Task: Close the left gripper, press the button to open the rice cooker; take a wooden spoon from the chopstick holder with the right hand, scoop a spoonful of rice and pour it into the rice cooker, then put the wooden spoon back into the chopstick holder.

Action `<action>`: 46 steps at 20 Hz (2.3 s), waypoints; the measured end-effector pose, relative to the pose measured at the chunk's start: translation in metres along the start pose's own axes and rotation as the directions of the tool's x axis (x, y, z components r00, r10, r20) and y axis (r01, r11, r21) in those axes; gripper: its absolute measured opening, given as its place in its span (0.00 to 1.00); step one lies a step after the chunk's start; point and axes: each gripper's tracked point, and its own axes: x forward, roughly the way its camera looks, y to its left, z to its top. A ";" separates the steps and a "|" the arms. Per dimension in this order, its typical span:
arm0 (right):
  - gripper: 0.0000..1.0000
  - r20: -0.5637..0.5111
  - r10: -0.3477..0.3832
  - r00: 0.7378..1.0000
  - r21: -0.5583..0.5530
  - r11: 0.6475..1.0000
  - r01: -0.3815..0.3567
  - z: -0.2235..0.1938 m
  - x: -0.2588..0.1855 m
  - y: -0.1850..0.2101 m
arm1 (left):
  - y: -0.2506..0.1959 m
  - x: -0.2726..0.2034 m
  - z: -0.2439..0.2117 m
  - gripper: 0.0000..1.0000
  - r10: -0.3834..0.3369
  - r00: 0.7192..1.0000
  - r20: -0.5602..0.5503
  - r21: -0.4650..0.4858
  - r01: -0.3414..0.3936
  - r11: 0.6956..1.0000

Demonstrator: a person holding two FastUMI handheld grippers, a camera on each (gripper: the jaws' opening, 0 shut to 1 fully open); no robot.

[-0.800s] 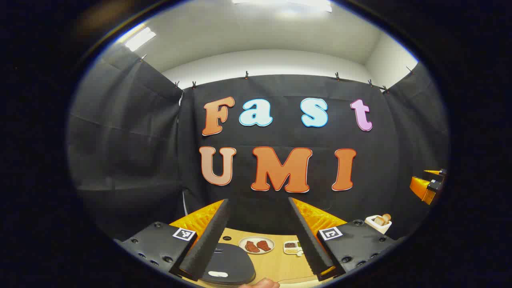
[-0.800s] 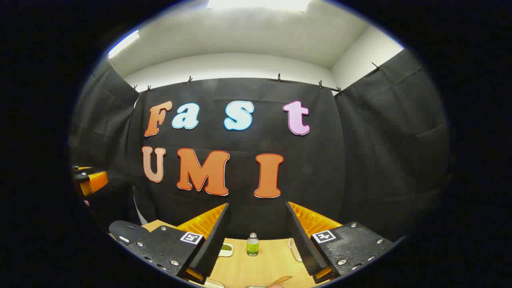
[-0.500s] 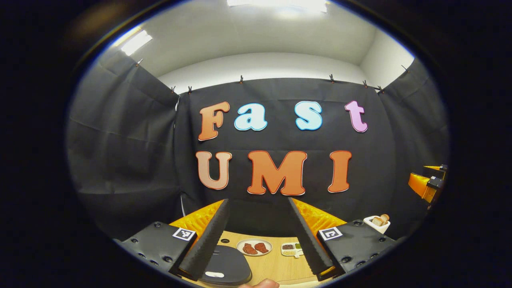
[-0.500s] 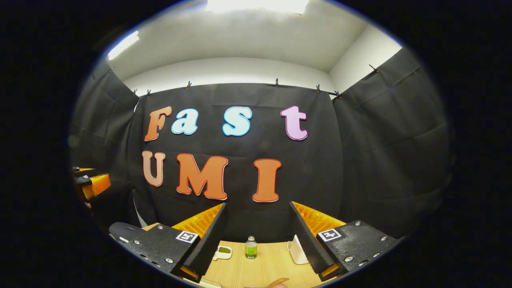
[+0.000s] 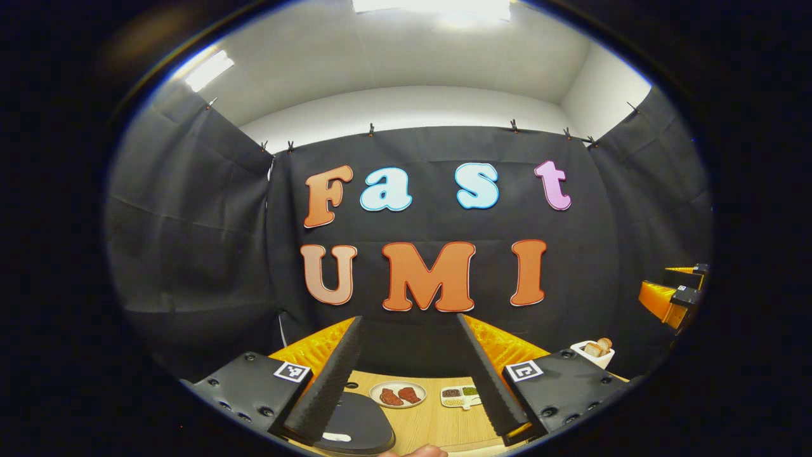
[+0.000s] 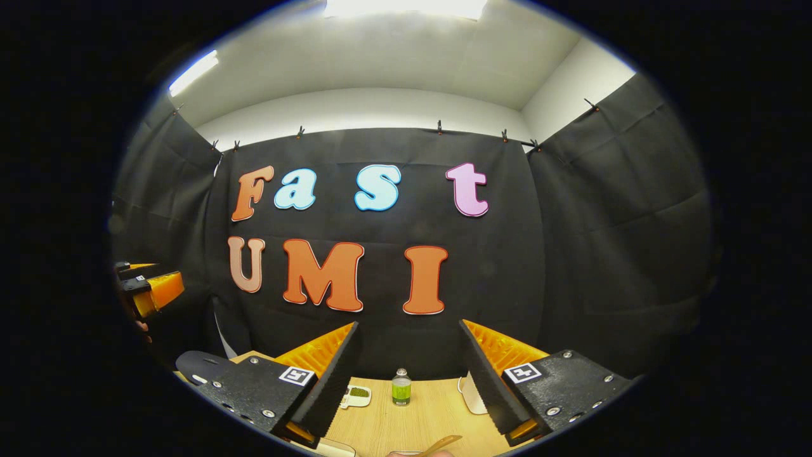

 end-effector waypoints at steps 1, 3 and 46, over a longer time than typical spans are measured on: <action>0.93 -0.002 -0.005 1.000 -0.003 1.000 0.005 -0.001 0.000 -0.001 | 0.001 0.001 -0.001 0.95 -0.001 1.000 -0.001 0.005 0.001 1.000; 0.93 -0.007 -0.013 1.000 -0.006 1.000 0.013 -0.004 0.000 -0.002 | 0.004 0.001 -0.001 0.94 -0.001 1.000 0.001 0.014 0.001 1.000; 0.94 -0.350 -0.199 0.915 -0.061 0.980 0.189 -0.127 -0.027 -0.051 | 0.109 -0.036 -0.346 0.07 -0.109 0.112 -0.988 -0.148 -0.440 0.886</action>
